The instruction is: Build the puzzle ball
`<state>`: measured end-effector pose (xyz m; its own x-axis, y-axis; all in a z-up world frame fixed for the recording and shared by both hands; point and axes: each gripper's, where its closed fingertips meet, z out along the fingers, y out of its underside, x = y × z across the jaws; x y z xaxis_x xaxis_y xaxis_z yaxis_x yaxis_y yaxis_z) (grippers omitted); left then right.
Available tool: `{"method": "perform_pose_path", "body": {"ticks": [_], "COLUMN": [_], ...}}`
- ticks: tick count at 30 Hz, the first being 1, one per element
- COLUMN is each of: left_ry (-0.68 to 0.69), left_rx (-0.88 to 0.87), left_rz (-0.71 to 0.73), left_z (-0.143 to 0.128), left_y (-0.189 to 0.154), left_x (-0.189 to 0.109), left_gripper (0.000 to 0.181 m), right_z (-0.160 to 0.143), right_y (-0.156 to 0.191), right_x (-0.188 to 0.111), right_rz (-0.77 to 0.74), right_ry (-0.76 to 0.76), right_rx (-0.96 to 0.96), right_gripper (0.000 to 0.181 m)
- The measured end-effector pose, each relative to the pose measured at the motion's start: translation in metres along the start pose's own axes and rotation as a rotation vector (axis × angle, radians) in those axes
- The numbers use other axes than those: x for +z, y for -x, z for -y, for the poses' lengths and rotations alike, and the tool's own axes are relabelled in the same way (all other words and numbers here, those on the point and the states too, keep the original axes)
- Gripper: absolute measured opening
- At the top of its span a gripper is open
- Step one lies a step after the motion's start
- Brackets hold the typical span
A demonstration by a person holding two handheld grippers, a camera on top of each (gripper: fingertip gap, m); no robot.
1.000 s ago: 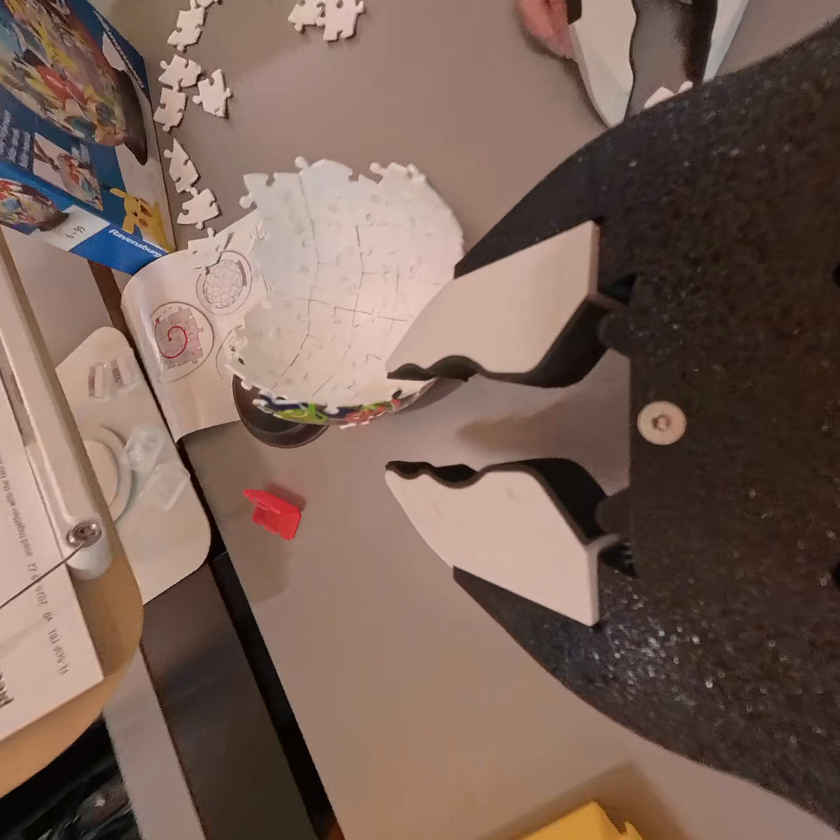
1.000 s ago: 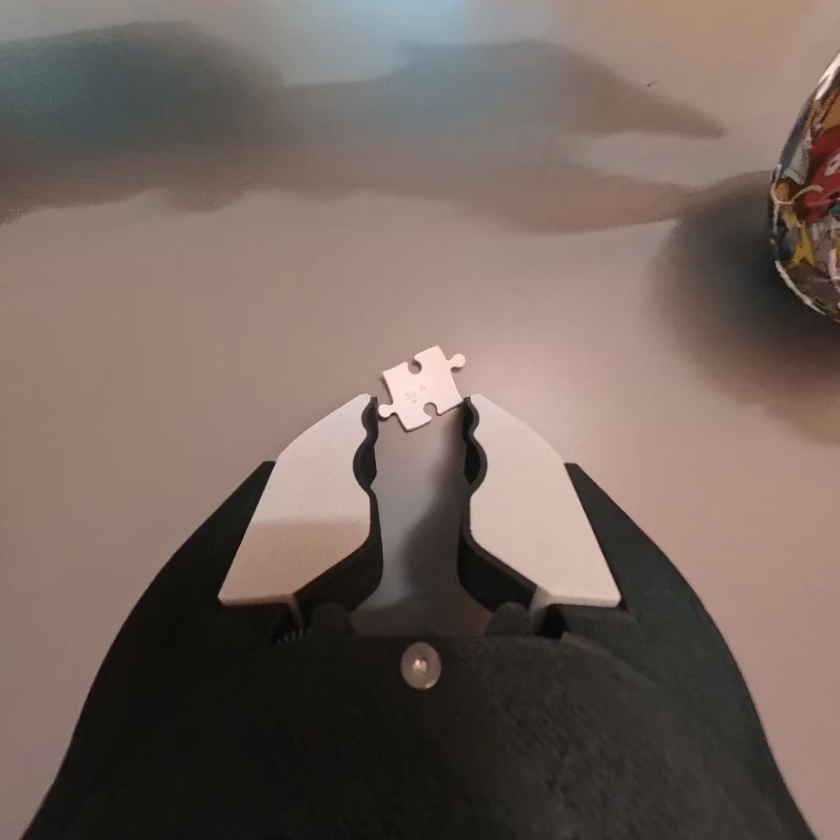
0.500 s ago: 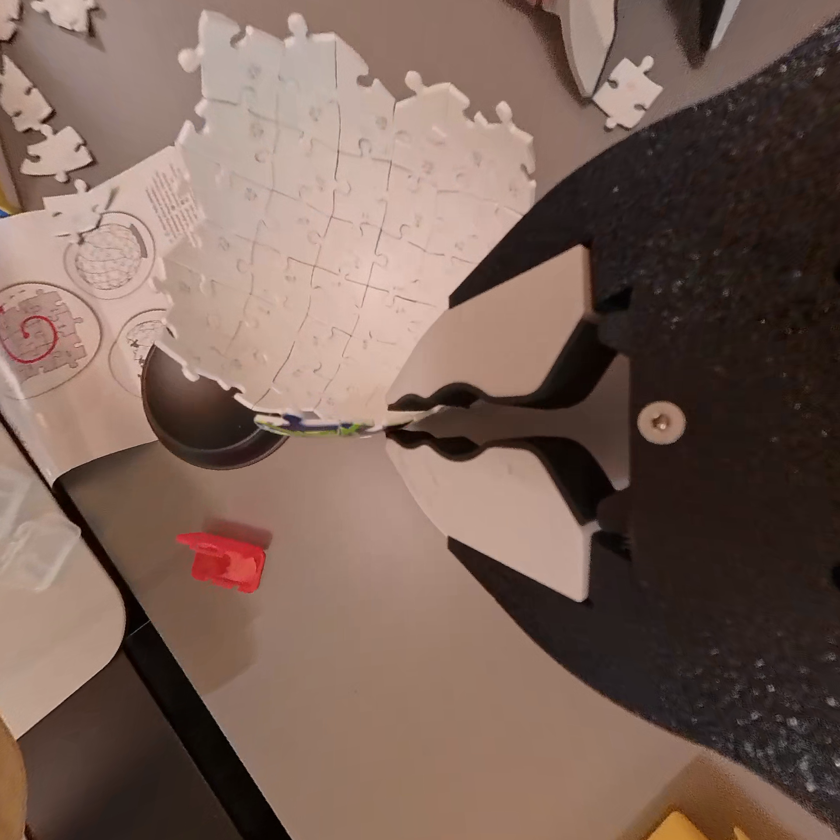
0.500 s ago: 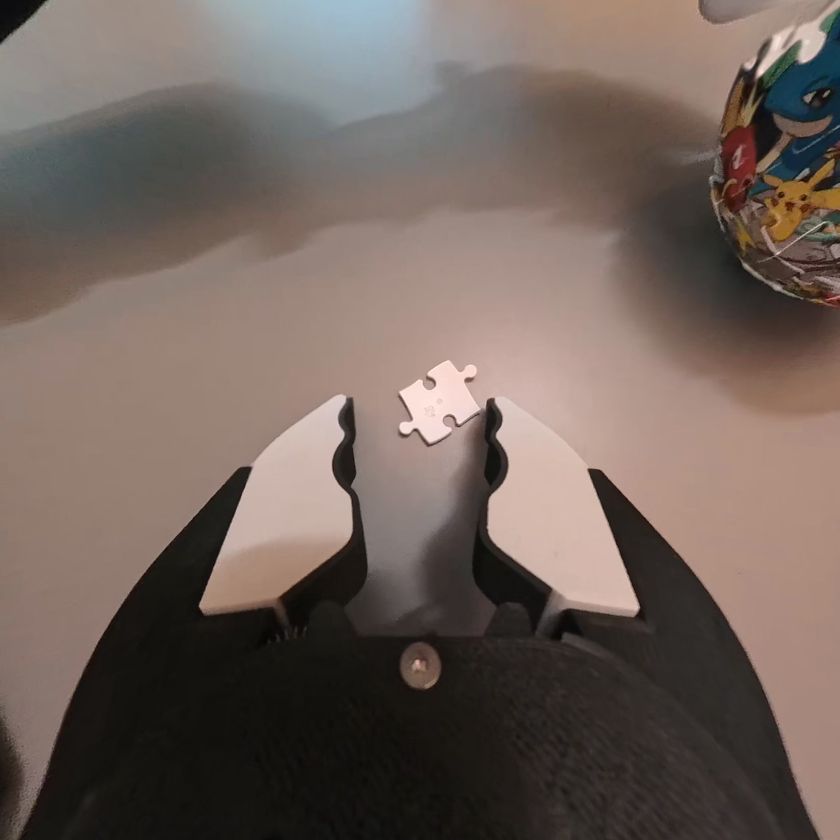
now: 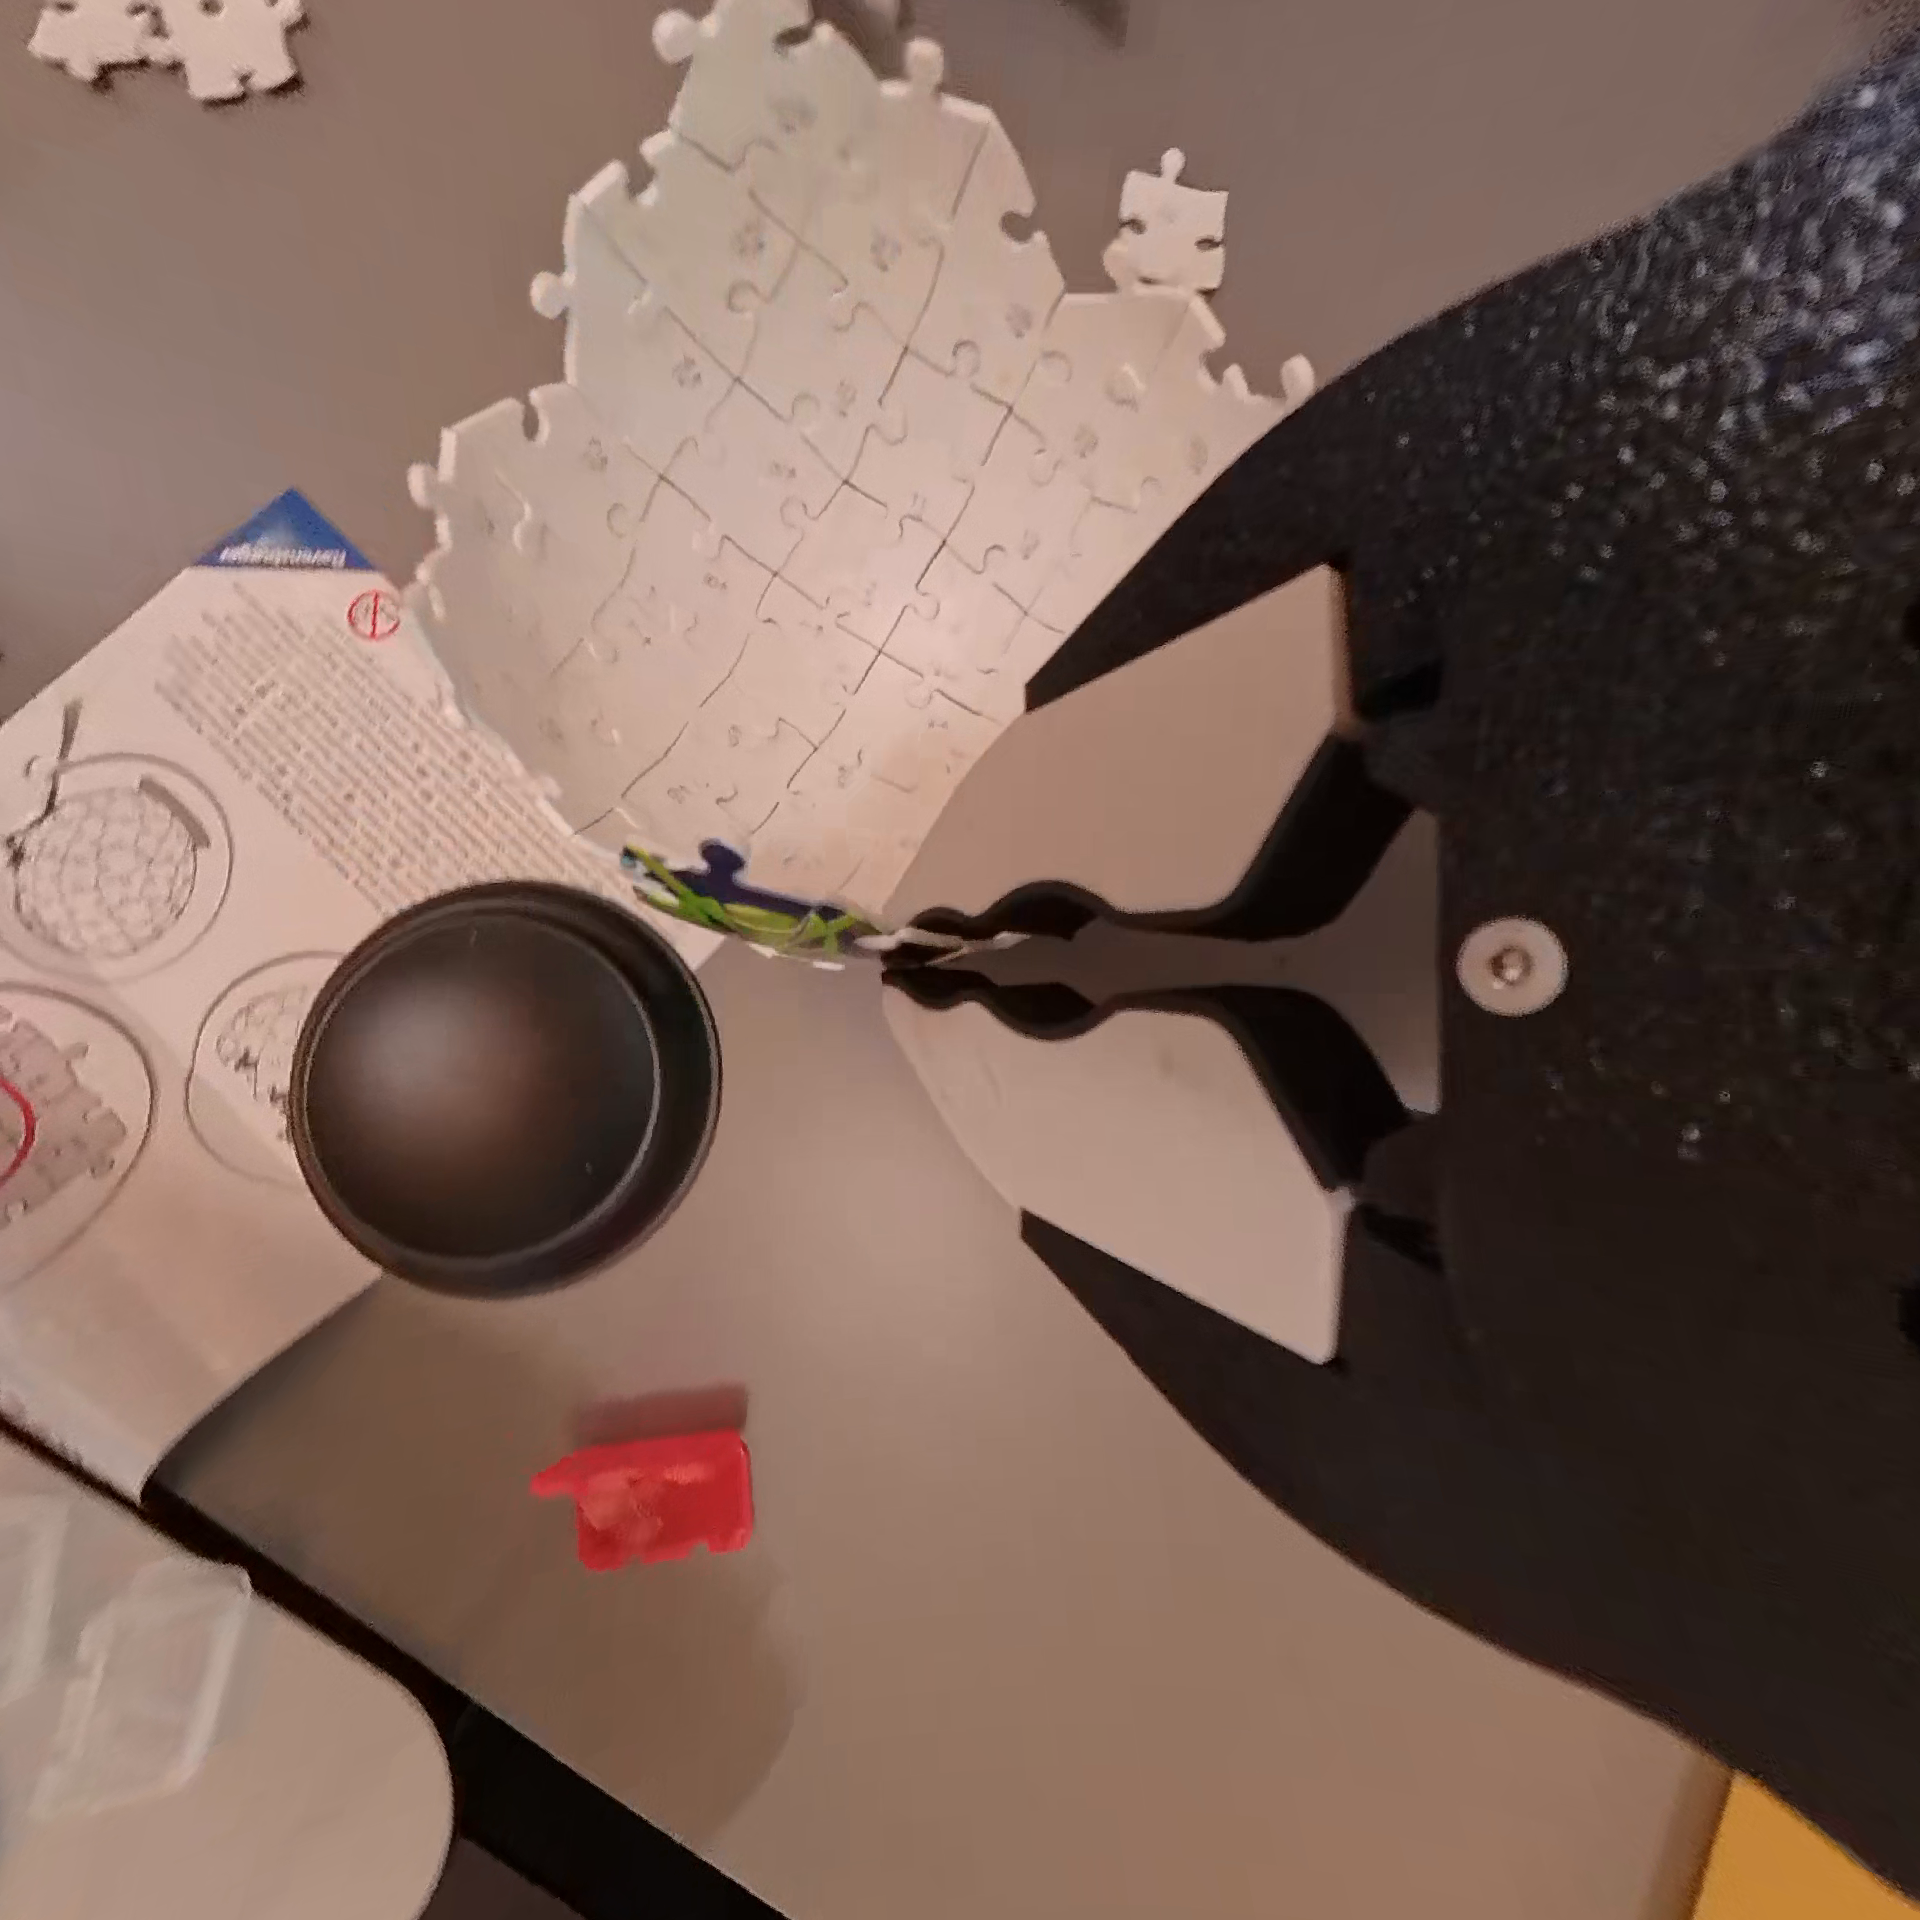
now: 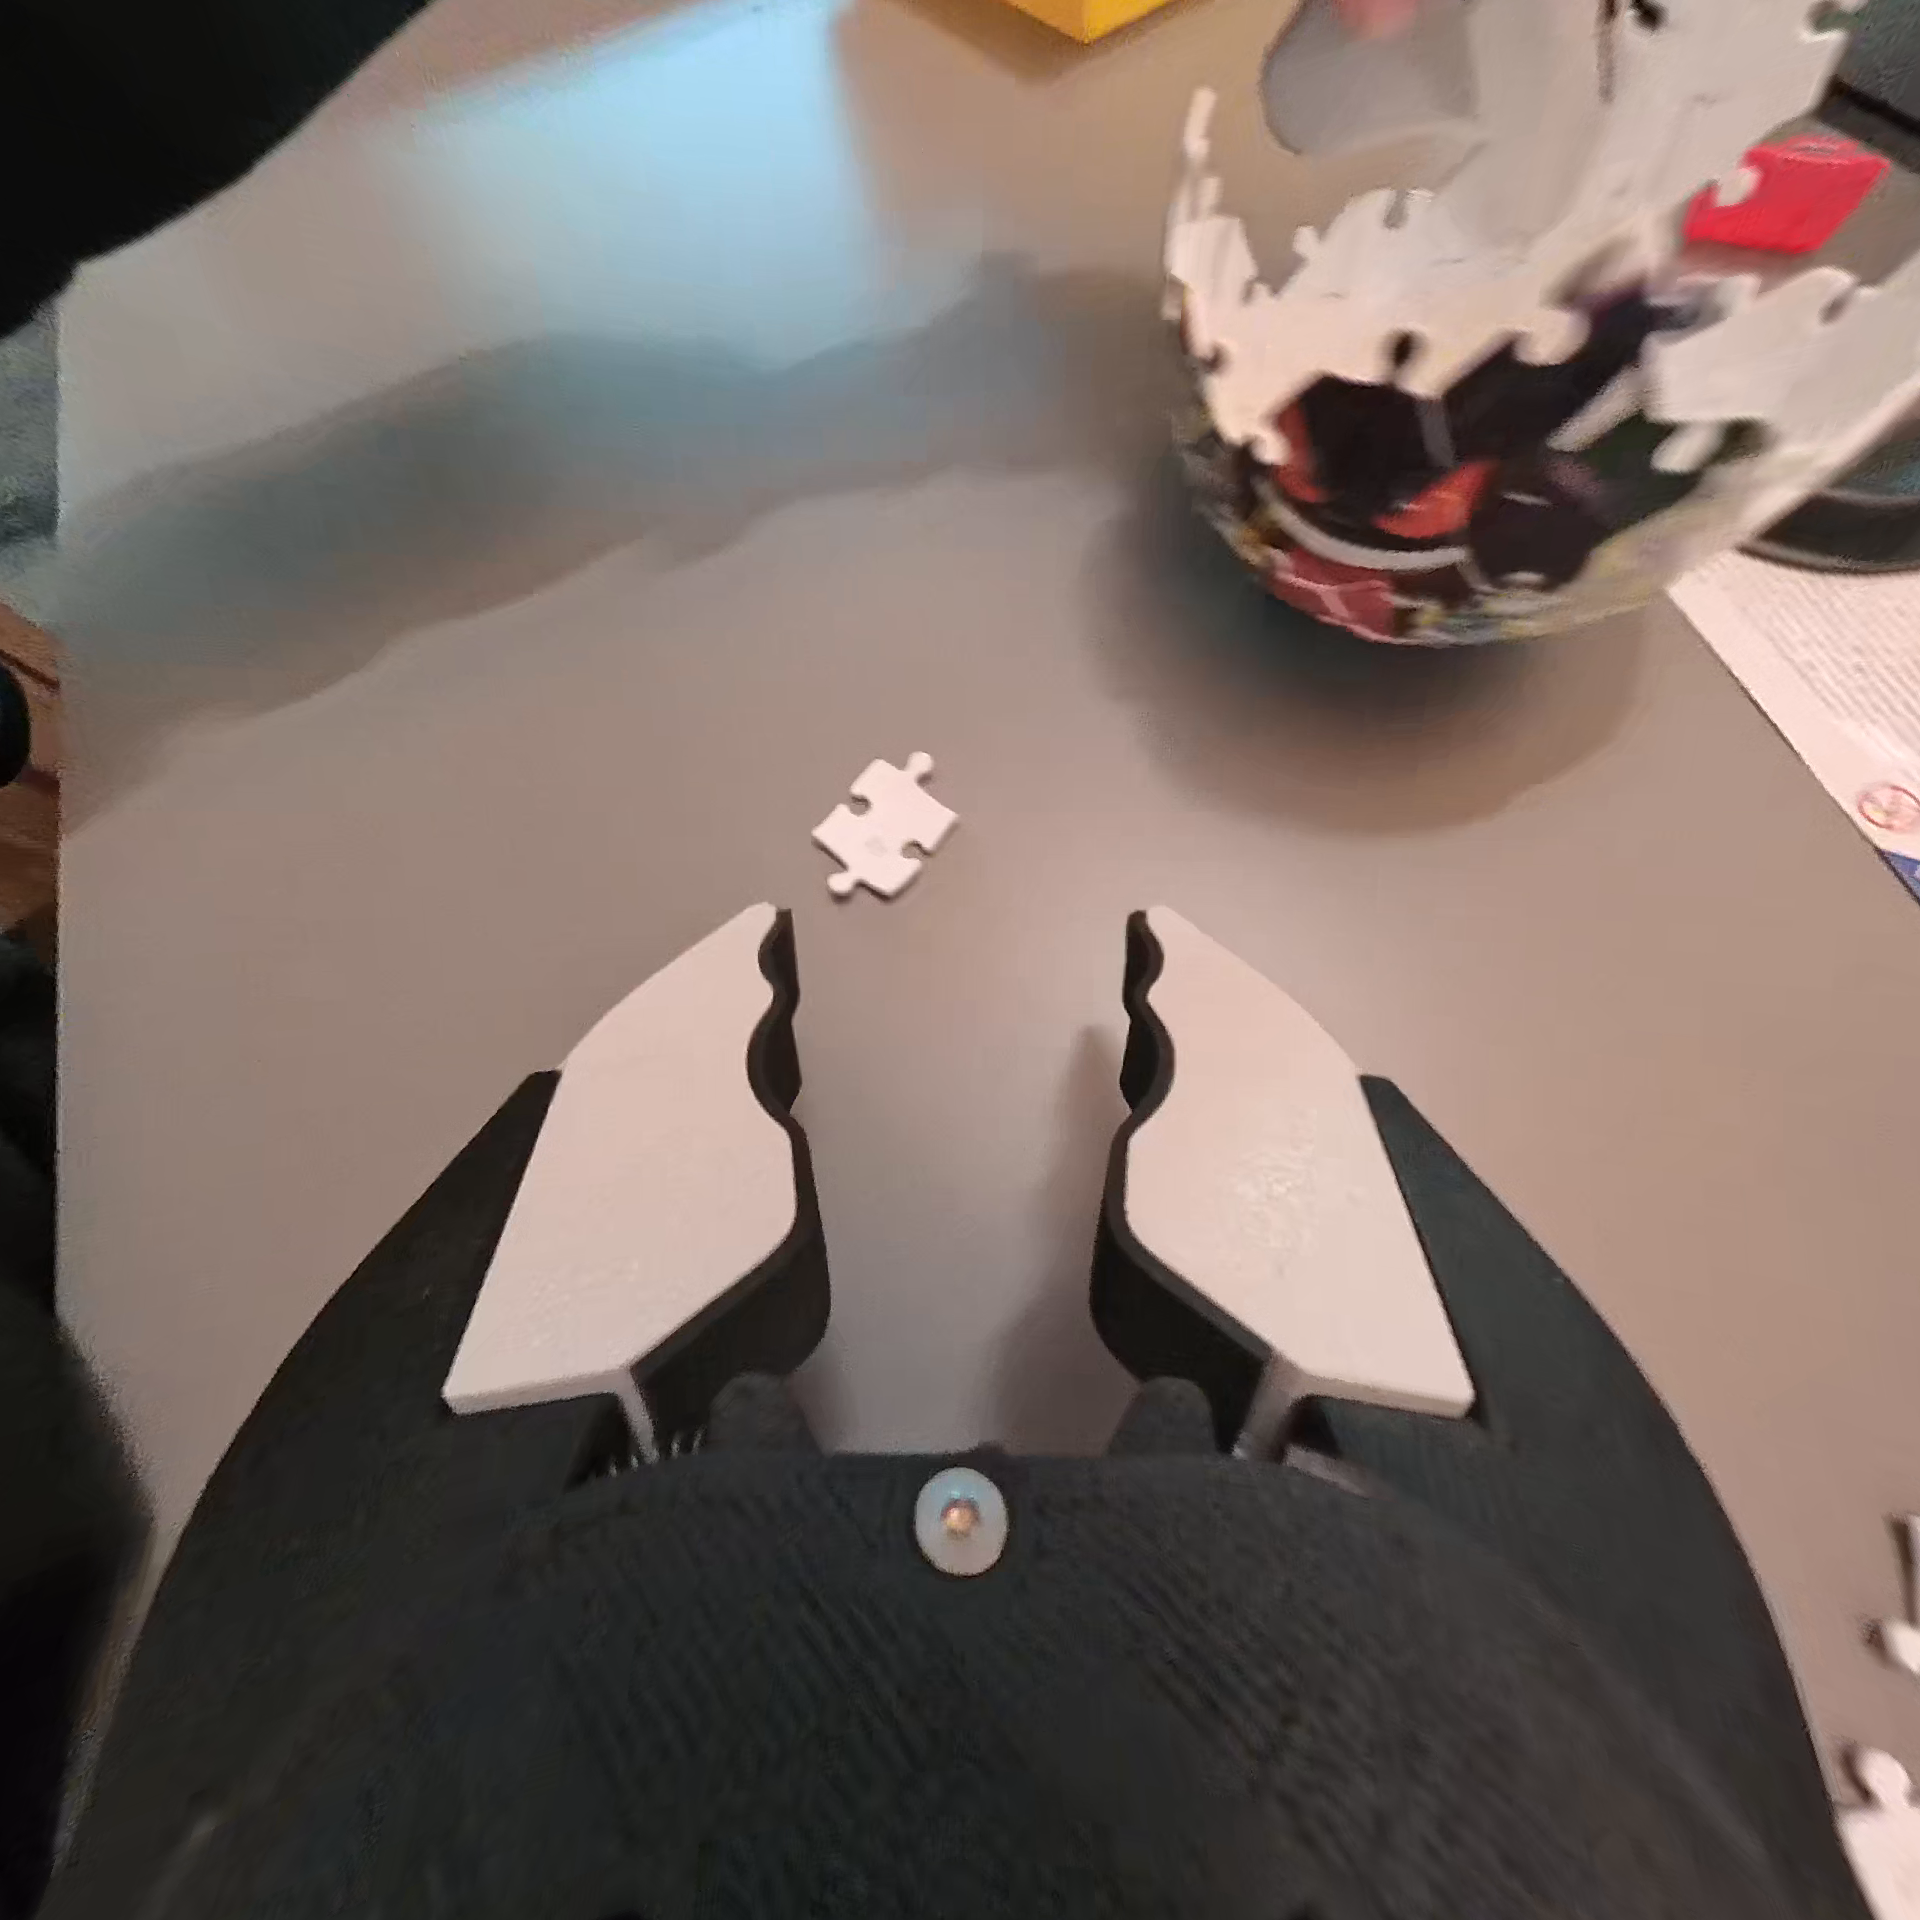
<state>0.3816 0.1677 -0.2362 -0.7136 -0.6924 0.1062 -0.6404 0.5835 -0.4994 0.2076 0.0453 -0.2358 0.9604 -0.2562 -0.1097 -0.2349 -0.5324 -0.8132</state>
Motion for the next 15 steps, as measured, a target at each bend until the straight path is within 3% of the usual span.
{"method": "perform_pose_path", "body": {"ticks": [7, 15], "left_ry": [0.085, 0.176], "left_rx": [0.031, 0.058], "left_rz": [-0.072, -0.016], "left_z": [0.003, -0.001], "left_y": [-0.023, -0.036], "left_x": [0.004, 0.005], "left_gripper": [0.002, 0.002], "right_z": [-0.015, -0.024], "right_y": [-0.023, -0.028], "right_x": [-0.015, -0.019], "right_rz": [-0.074, -0.094], "right_ry": [0.002, 0.014], "right_rx": [0.051, 0.087], "right_gripper": [0.058, 0.056]}}
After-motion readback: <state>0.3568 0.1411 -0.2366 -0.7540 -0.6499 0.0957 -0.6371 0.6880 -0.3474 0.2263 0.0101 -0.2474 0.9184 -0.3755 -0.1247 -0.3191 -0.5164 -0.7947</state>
